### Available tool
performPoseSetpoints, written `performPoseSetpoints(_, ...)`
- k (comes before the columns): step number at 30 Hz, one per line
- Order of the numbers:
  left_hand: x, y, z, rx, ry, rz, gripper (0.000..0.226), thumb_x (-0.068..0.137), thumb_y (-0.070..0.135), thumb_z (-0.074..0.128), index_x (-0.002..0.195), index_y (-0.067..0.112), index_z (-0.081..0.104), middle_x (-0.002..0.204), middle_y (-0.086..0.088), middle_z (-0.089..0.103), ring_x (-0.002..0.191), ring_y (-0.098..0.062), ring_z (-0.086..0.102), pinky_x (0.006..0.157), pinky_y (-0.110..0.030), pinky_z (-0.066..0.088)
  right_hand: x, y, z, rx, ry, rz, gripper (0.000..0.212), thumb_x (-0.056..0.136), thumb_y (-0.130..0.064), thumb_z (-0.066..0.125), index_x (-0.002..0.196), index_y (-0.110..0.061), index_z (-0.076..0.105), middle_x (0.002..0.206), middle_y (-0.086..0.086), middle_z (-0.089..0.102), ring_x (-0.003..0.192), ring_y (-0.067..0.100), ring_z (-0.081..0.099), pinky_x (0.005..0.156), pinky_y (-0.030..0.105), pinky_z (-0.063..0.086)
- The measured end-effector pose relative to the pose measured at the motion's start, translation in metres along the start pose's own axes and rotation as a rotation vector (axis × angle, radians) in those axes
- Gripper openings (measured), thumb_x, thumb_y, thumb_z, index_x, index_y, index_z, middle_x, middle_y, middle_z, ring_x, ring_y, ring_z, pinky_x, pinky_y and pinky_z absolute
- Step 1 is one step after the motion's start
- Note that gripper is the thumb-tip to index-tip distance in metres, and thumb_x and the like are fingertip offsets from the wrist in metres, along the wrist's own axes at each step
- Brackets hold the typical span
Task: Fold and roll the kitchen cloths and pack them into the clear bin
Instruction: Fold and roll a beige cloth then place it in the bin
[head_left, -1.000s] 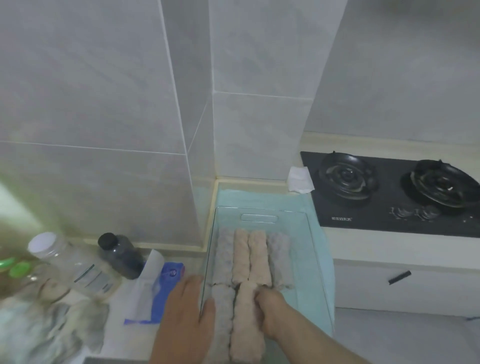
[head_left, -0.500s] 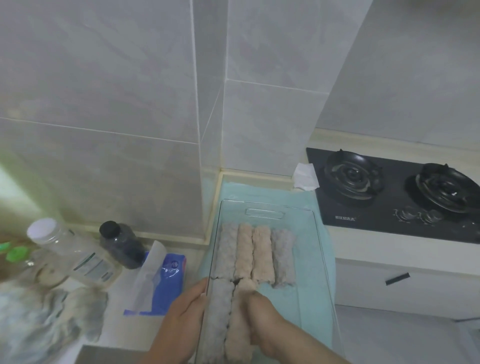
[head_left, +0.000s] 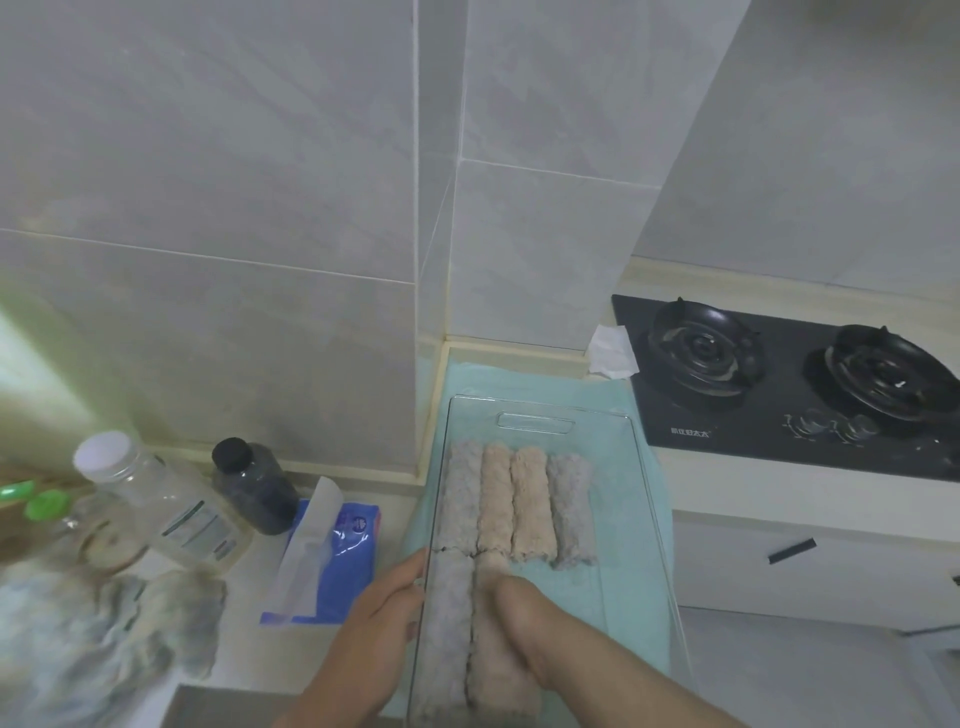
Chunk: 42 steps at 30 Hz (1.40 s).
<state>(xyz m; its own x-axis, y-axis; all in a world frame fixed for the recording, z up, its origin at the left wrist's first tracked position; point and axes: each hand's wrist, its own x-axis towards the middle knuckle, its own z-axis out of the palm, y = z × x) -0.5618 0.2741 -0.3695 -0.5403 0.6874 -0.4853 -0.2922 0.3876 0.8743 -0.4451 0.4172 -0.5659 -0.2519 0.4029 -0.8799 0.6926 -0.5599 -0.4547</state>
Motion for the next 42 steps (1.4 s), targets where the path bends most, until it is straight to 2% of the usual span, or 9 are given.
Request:
performPoseSetpoints(4, -0.002, 0.006, 0.001, 0.006, -0.051, 0.018, 0.048, 0.097, -0.004, 0.033, 0.087, 0.035, 0.058, 0.067, 0.041, 0.062, 0.068, 0.023, 0.057, 0.054, -0.007, 0.046, -0.103, -0.049, 0.001, -0.083, 0.107, 0.053, 0.056, 0.090, -0.039, 0.033, 0.133, -0.011, 0.054, 0.134, 0.009, 0.056, 0.123, 0.027, 0.052, 0.109, 0.040, 0.037)
performPoseSetpoints(8, -0.001, 0.007, 0.002, 0.007, -0.055, 0.017, 0.047, 0.097, -0.005, 0.033, 0.086, 0.032, 0.060, 0.065, 0.039, 0.062, 0.065, 0.021, 0.058, 0.051, -0.006, 0.045, -0.104, -0.038, 0.010, 0.095, -0.043, 0.105, 0.041, 0.093, -0.029, 0.034, 0.103, -0.008, 0.068, 0.086, 0.011, 0.075, 0.089, 0.027, 0.070, 0.088, 0.042, 0.056)
performPoseSetpoints(12, 0.001, 0.007, 0.000, 0.047, -0.053, 0.028, 0.046, 0.098, -0.001, 0.034, 0.084, 0.036, 0.058, 0.067, 0.036, 0.064, 0.070, 0.017, 0.060, 0.054, -0.011, 0.046, -0.104, -0.036, 0.011, 0.052, 0.008, 0.093, 0.040, 0.096, -0.028, 0.032, 0.102, -0.008, 0.066, 0.097, 0.010, 0.072, 0.091, 0.026, 0.067, 0.087, 0.035, 0.054)
performPoseSetpoints(17, 0.002, 0.010, -0.001, 0.059, -0.020, 0.034, 0.044, 0.099, 0.002, 0.034, 0.084, 0.036, 0.056, 0.094, 0.020, 0.056, 0.086, 0.001, 0.053, 0.062, -0.019, 0.044, -0.129, -0.043, -0.009, -0.400, 0.138, -0.065, 0.036, 0.102, -0.028, 0.032, 0.123, -0.007, 0.051, 0.114, 0.009, 0.056, 0.092, 0.023, 0.056, 0.080, 0.033, 0.048)
performPoseSetpoints(24, 0.006, 0.002, -0.002, 0.105, -0.024, 0.030, 0.041, 0.100, 0.005, 0.035, 0.086, 0.037, 0.058, 0.097, 0.019, 0.059, 0.090, 0.000, 0.055, 0.067, -0.022, 0.046, -0.134, -0.036, 0.002, -0.769, 0.057, -0.188, 0.030, 0.092, -0.011, 0.047, 0.071, -0.028, 0.036, 0.075, -0.009, 0.041, 0.075, 0.008, 0.055, 0.070, 0.021, 0.048)
performPoseSetpoints(28, 0.011, 0.000, -0.008, 0.176, 0.000, 0.016, 0.030, 0.101, 0.012, 0.036, 0.113, 0.025, 0.060, 0.118, 0.006, 0.057, 0.105, -0.010, 0.053, 0.089, -0.028, 0.047, -0.142, -0.050, -0.003, -1.029, 0.016, -0.245, 0.012, 0.096, -0.017, 0.041, 0.096, -0.013, 0.052, 0.114, 0.008, 0.057, 0.103, 0.021, 0.056, 0.084, 0.024, 0.040)
performPoseSetpoints(30, 0.015, 0.001, -0.010, 0.188, 0.025, 0.047, 0.034, 0.102, 0.014, 0.035, 0.130, 0.018, 0.053, 0.128, 0.001, 0.053, 0.114, -0.015, 0.050, 0.096, -0.029, 0.043, -0.149, -0.060, -0.013, -1.148, 0.025, -0.264, 0.029, 0.096, -0.019, 0.041, 0.115, -0.003, 0.055, 0.128, 0.016, 0.055, 0.118, 0.029, 0.054, 0.089, 0.029, 0.042)
performPoseSetpoints(34, 0.014, 0.017, -0.010, 0.174, 0.053, 0.176, 0.026, 0.100, 0.015, 0.040, 0.119, 0.023, 0.055, 0.124, 0.001, 0.057, 0.114, -0.017, 0.051, 0.093, -0.027, 0.041, -0.157, -0.076, -0.035, -1.266, 0.080, -0.333, 0.039, 0.092, -0.013, 0.043, 0.129, -0.004, 0.052, 0.133, 0.013, 0.054, 0.120, 0.027, 0.054, 0.098, 0.035, 0.046)
performPoseSetpoints(42, -0.008, 0.057, 0.001, 0.227, 0.220, 0.335, 0.035, 0.095, 0.030, 0.044, 0.128, 0.028, 0.054, 0.135, 0.002, 0.053, 0.127, -0.018, 0.047, 0.110, -0.039, 0.036, -0.210, -0.114, -0.080, -0.955, 0.270, -0.862, 0.039, 0.095, -0.019, 0.043, 0.133, -0.015, 0.049, 0.138, 0.005, 0.049, 0.123, 0.022, 0.049, 0.104, 0.033, 0.039)
